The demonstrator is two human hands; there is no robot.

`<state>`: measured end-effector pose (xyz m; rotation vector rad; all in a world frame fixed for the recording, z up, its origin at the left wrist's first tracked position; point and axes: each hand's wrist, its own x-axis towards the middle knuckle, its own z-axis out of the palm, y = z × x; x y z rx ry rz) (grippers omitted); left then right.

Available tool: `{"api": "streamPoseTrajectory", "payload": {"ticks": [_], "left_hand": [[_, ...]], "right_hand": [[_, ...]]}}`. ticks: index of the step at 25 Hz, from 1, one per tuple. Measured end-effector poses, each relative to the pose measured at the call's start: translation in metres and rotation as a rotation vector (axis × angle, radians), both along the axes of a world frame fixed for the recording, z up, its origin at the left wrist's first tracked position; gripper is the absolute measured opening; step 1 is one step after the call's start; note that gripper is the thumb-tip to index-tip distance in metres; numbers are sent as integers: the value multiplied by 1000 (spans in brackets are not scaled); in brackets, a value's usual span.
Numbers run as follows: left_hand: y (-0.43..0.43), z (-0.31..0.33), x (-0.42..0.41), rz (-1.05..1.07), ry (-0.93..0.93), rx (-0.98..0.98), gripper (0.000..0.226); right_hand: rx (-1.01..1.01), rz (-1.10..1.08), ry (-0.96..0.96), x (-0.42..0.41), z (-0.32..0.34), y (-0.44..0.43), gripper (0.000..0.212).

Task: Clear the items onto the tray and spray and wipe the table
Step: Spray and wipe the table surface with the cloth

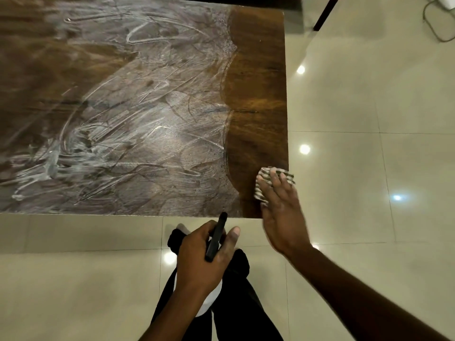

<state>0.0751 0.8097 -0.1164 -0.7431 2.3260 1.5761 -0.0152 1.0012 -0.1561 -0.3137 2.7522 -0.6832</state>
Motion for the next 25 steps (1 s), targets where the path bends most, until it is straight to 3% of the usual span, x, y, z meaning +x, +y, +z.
{"api": "streamPoseTrajectory", "payload": {"ticks": [1,5,6,8,11,13,14,17,19,21,25], "left_hand": [[-4,1,-1,21,5,-16,57],[-27,1,-6,72,3,-87,50],[-34,1,-5,78,4,-71,51],[-46,0,-3,99,16,-36,49],[-56,2,-6,140,54,-8,41],[-62,3,-12,147,62,-34,45],[-65,4,-16,146,61,-51,49],[-77,4,-26,158,67,-47,50],[-84,7,-31,166,61,-6,53],[-92,9,-36,153,55,24,54],[-104,12,-49,147,68,69,51]], "right_hand": [[16,54,4,9,-3,-20,63],[7,819,49,5,-2,-26,63],[13,863,64,-8,-1,-20,65],[35,656,82,-41,-3,-15,67],[37,108,48,-73,-2,-38,64],[36,33,58,-57,-6,-76,63],[39,160,66,-41,-10,-89,63],[-4,844,88,-17,-16,-88,61],[27,1058,136,-57,-13,-74,62],[125,855,139,-104,-14,-71,65],[111,116,85,-159,-6,-97,64]]}}
